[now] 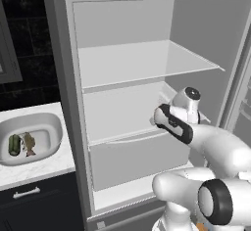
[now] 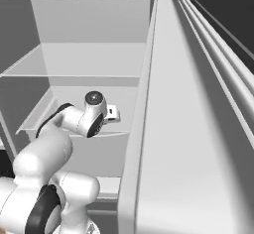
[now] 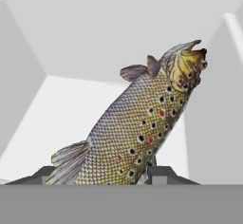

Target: Place one cucumber and one fish in each tupperware on the nearby counter, to pack two identical lunches.

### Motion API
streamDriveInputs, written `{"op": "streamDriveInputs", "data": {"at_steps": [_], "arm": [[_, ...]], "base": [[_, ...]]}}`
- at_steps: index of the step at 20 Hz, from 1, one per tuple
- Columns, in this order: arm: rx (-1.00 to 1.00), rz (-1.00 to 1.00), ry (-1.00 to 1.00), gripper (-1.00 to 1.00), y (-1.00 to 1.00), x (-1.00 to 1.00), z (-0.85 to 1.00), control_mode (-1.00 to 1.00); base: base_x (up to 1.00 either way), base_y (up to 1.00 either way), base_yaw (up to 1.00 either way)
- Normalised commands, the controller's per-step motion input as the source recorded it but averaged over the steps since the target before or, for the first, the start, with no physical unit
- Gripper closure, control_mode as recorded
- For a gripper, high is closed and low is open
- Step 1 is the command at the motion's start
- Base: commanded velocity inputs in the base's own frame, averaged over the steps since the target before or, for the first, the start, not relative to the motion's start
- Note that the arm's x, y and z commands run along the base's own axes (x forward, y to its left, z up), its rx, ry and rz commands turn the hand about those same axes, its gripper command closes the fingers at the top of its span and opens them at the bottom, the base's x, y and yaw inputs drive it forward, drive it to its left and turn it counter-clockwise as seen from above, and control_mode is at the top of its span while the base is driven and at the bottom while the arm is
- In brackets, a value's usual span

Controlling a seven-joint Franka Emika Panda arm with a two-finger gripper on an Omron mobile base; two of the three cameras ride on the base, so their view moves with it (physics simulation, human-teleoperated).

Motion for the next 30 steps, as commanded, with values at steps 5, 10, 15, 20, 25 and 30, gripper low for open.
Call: {"op": "streamDriveInputs", "data": {"at_steps": [5, 10, 15, 20, 25, 30], "arm": [[0.00, 0.00, 0.01, 1.00, 0.05, -1.00, 0.92, -1.00], [0.00, 0.00, 0.04, 1.00, 0.00, -1.00, 0.99, -1.00], [0.00, 0.00, 0.08, 1.00, 0.00, -0.88, 0.97, -1.00], [0.00, 0.00, 0.01, 1.00, 0.00, -0.89, 0.77, -1.00], [-0.02, 0.00, 0.00, 1.00, 0.21, -0.63, 0.58, 1.00], [0.00, 0.00, 0.00, 1.00, 0.00, 0.00, 0.00, 1.00]], "base": [[0.00, 0.00, 0.00], [0.00, 0.00, 0.00], [0.00, 0.00, 0.00], [0.00, 0.00, 0.00], [-0.16, 0.08, 0.00], [-0.98, 0.74, 0.05]]}}
